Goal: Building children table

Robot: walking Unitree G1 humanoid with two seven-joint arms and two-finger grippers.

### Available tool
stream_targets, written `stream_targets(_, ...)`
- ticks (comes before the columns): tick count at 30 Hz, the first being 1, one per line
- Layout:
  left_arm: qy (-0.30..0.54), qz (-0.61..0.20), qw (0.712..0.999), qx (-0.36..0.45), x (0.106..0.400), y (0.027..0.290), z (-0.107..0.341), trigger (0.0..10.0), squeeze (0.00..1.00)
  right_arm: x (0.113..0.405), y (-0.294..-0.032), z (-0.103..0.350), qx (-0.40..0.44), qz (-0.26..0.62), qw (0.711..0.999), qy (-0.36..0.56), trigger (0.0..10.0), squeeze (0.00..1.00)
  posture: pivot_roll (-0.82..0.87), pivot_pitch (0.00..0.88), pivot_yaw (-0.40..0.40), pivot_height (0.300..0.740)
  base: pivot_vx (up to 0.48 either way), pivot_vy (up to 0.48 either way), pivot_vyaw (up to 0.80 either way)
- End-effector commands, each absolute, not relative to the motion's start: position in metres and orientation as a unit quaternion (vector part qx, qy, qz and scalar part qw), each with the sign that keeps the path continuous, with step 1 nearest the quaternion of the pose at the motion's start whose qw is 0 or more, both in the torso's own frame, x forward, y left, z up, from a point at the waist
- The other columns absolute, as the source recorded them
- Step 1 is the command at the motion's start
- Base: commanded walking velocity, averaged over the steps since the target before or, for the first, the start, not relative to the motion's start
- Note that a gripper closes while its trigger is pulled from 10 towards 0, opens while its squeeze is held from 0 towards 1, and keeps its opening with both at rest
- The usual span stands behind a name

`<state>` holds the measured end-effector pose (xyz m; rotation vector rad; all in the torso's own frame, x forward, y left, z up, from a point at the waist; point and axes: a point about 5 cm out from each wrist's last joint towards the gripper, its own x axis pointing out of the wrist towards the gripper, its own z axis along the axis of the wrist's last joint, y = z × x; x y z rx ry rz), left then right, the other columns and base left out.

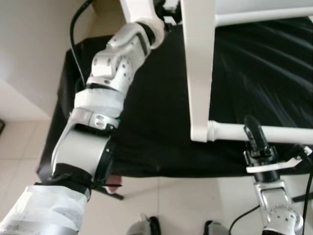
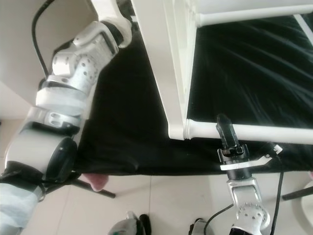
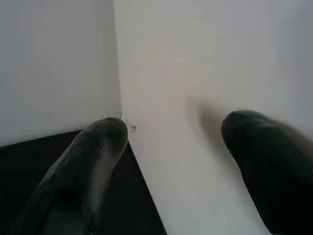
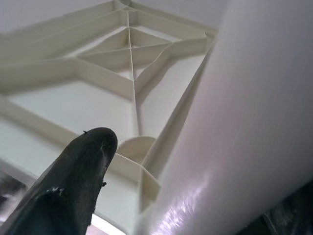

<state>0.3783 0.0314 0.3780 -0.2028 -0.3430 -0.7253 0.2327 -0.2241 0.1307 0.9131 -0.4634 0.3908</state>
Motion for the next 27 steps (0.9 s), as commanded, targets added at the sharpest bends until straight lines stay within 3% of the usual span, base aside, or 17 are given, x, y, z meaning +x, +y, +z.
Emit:
stream_targets(1,-0.175,-0.505,0.843,-0.054,0.365,0.015,0.377,10.0,0.00,0.007,-0.146,0.002,0.572,-0.172,0.800,0.056,10.0,0.00,-0.14,0.202,0.212,0.740,0.000,0.000,0.00)
stream_targets(8,-0.181,-0.513,0.837,-0.054,0.365,0.008,0.381,10.0,0.00,0.019,-0.138,0.003,0.513,-0.275,0.811,0.061,10.0,0.00,-0.16,0.200,0.214,0.740,0.000,0.000,0.00)
stream_targets(11,-0.184,-0.512,0.837,-0.057,0.366,0.008,0.383,10.0,0.00,0.051,-0.144,0.034,0.456,-0.237,0.858,0.009,10.0,0.00,-0.18,0.203,0.215,0.740,0.000,0.000,0.00)
stream_targets(13,-0.184,-0.511,0.838,-0.060,0.367,0.008,0.382,10.0,0.00,0.084,-0.189,0.068,0.329,-0.220,0.918,-0.022,10.0,0.00,-0.19,0.199,0.213,0.740,0.000,0.000,0.00)
stream_targets(14,-0.184,-0.511,0.838,-0.060,0.367,0.008,0.382,10.0,0.00,0.084,-0.189,0.068,0.329,-0.220,0.918,-0.022,10.0,0.00,-0.19,0.199,0.213,0.740,0.000,0.000,0.00)
stream_targets(15,-0.184,-0.511,0.838,-0.061,0.367,0.007,0.382,10.0,0.00,0.099,-0.203,0.084,0.281,-0.191,0.940,-0.037,10.0,0.00,-0.19,0.196,0.208,0.740,0.000,0.000,0.00)
stream_targets(27,-0.184,-0.511,0.838,-0.061,0.367,0.007,0.382,10.0,0.00,0.099,-0.203,0.084,0.281,-0.191,0.940,-0.037,10.0,0.00,-0.19,0.196,0.208,0.740,0.000,0.000,0.00)
